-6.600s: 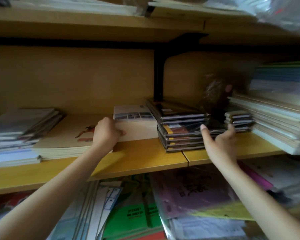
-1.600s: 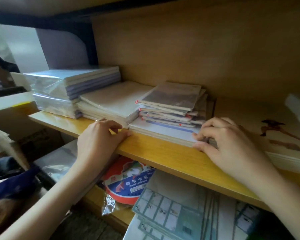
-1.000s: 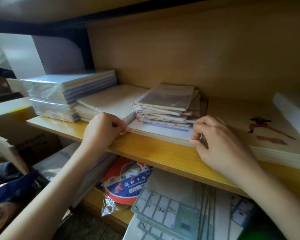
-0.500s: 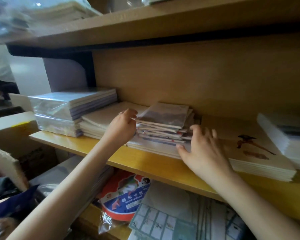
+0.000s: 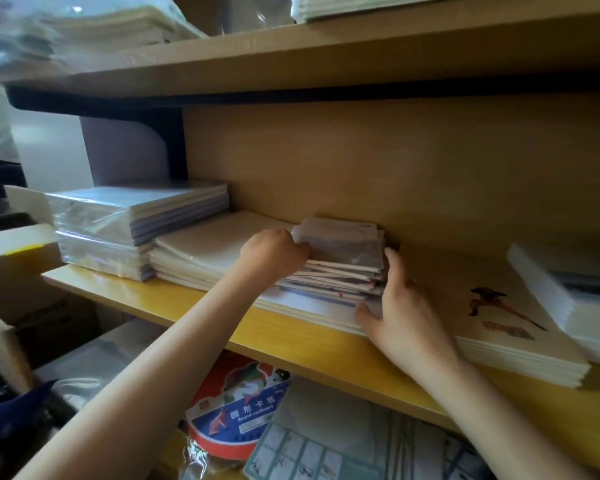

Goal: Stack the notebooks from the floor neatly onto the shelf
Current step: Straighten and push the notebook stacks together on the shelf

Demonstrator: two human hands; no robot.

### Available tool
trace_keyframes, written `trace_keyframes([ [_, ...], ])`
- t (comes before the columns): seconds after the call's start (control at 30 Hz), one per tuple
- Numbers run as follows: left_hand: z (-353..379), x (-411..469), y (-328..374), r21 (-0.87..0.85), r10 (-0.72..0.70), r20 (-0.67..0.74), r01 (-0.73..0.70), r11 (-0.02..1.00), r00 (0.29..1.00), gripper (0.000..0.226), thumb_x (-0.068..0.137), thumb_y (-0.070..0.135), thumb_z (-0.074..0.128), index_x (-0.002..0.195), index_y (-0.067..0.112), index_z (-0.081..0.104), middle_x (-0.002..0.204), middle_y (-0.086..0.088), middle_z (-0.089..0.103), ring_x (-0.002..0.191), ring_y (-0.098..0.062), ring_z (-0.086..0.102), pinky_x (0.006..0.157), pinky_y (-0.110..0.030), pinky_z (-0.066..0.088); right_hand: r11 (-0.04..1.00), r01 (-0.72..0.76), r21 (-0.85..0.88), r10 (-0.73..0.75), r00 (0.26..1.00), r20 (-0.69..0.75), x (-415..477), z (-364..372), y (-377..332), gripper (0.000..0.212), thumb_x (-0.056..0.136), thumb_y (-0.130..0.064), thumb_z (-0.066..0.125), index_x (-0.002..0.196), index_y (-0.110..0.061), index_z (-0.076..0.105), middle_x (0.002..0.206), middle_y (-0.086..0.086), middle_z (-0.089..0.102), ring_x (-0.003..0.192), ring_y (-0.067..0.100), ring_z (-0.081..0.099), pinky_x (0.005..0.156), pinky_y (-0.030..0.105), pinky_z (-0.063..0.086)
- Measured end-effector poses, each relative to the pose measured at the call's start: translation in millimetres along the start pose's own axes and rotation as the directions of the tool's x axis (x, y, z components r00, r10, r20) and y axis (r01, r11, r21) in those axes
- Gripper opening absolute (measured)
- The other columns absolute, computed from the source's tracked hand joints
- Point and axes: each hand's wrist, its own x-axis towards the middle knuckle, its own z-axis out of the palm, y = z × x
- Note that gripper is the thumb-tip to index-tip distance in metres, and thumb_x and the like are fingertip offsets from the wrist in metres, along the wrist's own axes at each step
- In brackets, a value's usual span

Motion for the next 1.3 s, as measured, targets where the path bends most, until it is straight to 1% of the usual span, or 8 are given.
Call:
trace_keyframes([
  [0.13,4.0,-2.1,10.4,-0.066,-0.027,0.081,0.032,0.997,0.996,0.048,0.099,0.033,0.027,0.127,0.001,0.049,0.127,-0.020,0.053,0.112,-0.032,0.052,0.080,-0.029,0.039,0.999,0.032,-0.022,-0.033,0.999,-0.033,1.3,1.4,4.0,0.076,0.091,-0.040,0.052,0.150,-0.018,0.009,0.126,0.006,0.057,0.114,0.024,0.052,0.093,0.036,0.046],
  [0.33,5.2,-5.9,13.5,-0.030,-0.011,0.061,0.012,0.999,0.998,0.056,0.098,0.043,0.028,0.131,0.002,0.047,0.131,-0.018,0.052,0.117,-0.030,0.049,0.088,-0.030,0.037,0.996,0.056,-0.065,-0.059,0.997,-0.040,0.3,2.9,2.6,0.071,0.091,-0.041,0.050,0.148,-0.023,0.012,0.126,0.005,0.057,0.118,0.025,0.046,0.095,0.033,0.043],
  [0.57,12.7,-9.9,1.7,-0.138,-0.002,0.072,0.012,0.990,0.997,0.057,0.090,0.059,0.040,0.102,0.005,0.057,0.089,-0.007,0.057,0.079,-0.022,0.050,0.070,-0.029,0.037,0.995,0.097,0.004,-0.096,0.992,-0.078,-3.4,2.7,0.8,0.060,0.091,-0.042,0.051,0.139,-0.020,0.024,0.111,0.005,0.063,0.096,0.020,0.061,0.070,0.026,0.052],
  [0.77,21.6,-11.1,-9.7,-0.536,-0.039,0.089,0.081,0.841,0.995,0.051,0.080,0.060,0.058,0.082,0.009,0.059,0.080,-0.010,0.063,0.074,-0.024,0.058,0.067,-0.034,0.044,1.000,0.006,-0.017,-0.005,1.000,0.027,18.2,0.7,-1.3,0.054,0.097,-0.044,0.039,0.137,-0.010,0.024,0.104,0.010,0.066,0.072,0.019,0.060,0.046,0.020,0.037],
  [0.93,18.9,-18.0,-20.2,-0.602,0.090,0.129,0.006,0.799,0.988,0.078,0.044,0.067,0.078,0.095,0.011,0.057,0.088,0.000,0.062,0.081,-0.017,0.059,0.073,-0.032,0.049,0.997,-0.055,-0.050,0.060,0.992,0.109,25.3,3.0,-4.7,0.071,0.090,-0.020,0.060,0.143,-0.008,0.014,0.119,0.009,0.059,0.097,0.022,0.063,0.070,0.028,0.052],
  [1.07,32.0,-10.2,-28.3,-0.483,0.115,0.014,-0.094,0.871,0.993,0.064,0.051,0.027,0.091,0.103,0.010,0.058,0.096,-0.005,0.067,0.089,-0.023,0.063,0.083,-0.046,0.052,0.988,-0.048,-0.145,0.045,0.999,-0.022,25.3,12.4,-2.2,0.060,0.089,-0.016,0.061,0.135,-0.011,0.024,0.112,0.010,0.065,0.092,0.024,0.066,0.069,0.031,0.056],
  [1.2,33.1,-6.5,-24.4,-0.398,0.125,-0.027,-0.126,0.909,0.992,0.052,0.059,0.021,0.087,0.100,0.008,0.058,0.094,-0.005,0.065,0.089,-0.025,0.061,0.074,-0.035,0.049,0.982,-0.052,-0.181,0.036,0.995,-0.094,24.3,15.1,-3.7,0.055,0.091,-0.022,0.060,0.135,-0.014,0.028,0.108,0.009,0.068,0.091,0.025,0.067,0.074,0.034,0.055],
  [1.3,31.3,-7.6,-21.9,-0.349,0.106,-0.072,-0.124,0.929,0.992,0.048,0.065,0.016,0.083,0.105,0.009,0.057,0.092,0.000,0.059,0.086,-0.021,0.057,0.068,-0.027,0.039,0.969,-0.025,-0.245,-0.012,0.989,-0.148,21.3,14.2,-5.1,0.054,0.091,-0.027,0.059,0.135,-0.016,0.031,0.111,0.006,0.068,0.101,0.024,0.064,0.094,0.035,0.044],
])
